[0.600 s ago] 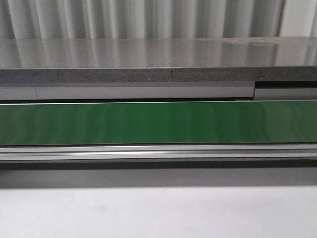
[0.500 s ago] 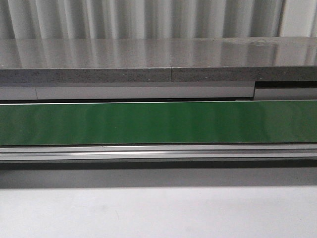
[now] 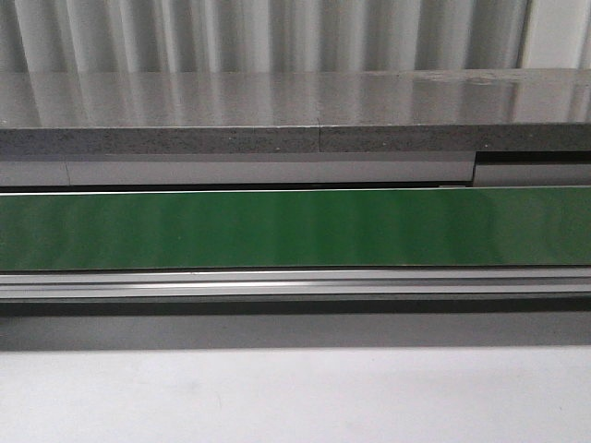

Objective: Move button from right to left

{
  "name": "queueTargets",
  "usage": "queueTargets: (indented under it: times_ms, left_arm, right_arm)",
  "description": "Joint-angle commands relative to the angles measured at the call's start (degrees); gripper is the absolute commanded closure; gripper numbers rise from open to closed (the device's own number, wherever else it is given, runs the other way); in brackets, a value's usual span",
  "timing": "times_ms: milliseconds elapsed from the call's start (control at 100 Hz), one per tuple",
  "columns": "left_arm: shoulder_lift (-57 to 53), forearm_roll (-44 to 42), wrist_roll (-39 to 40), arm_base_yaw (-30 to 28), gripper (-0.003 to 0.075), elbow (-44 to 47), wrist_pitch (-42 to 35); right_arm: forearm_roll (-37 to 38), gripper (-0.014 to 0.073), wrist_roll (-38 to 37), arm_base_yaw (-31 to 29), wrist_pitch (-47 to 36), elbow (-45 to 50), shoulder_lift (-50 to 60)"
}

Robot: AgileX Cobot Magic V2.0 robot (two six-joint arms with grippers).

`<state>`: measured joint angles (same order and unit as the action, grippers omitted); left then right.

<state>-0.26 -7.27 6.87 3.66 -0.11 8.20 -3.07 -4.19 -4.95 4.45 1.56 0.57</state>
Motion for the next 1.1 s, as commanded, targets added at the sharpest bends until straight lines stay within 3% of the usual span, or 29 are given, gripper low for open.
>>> queueTargets:
  times_ms: [0,510,800,1090]
  left_arm:
    - [-2.1,0.1,0.4,0.2,0.074,1.4,-4.7]
    - [-2.1,0.1,0.4,0.2,0.074,1.4,-4.7]
    - [-2.1,0.1,0.4,0.2,0.074,1.4,-4.7]
    - [-2.1,0.1,0.4,0.2,0.074,1.4,-4.7]
  right_arm:
    - [0.7,0.0659,0.3,-0.3,-4.4,-0.9,0.9]
    - [0.7,0.0659,0.3,-0.3,-2.5,-3.0,0.5]
    - [0.7,0.0659,0.3,-0.3,10.5,-19.3,-11.1]
    - [0.7,0.0659,0.3,-0.3,13.2,-32.2,-25.8]
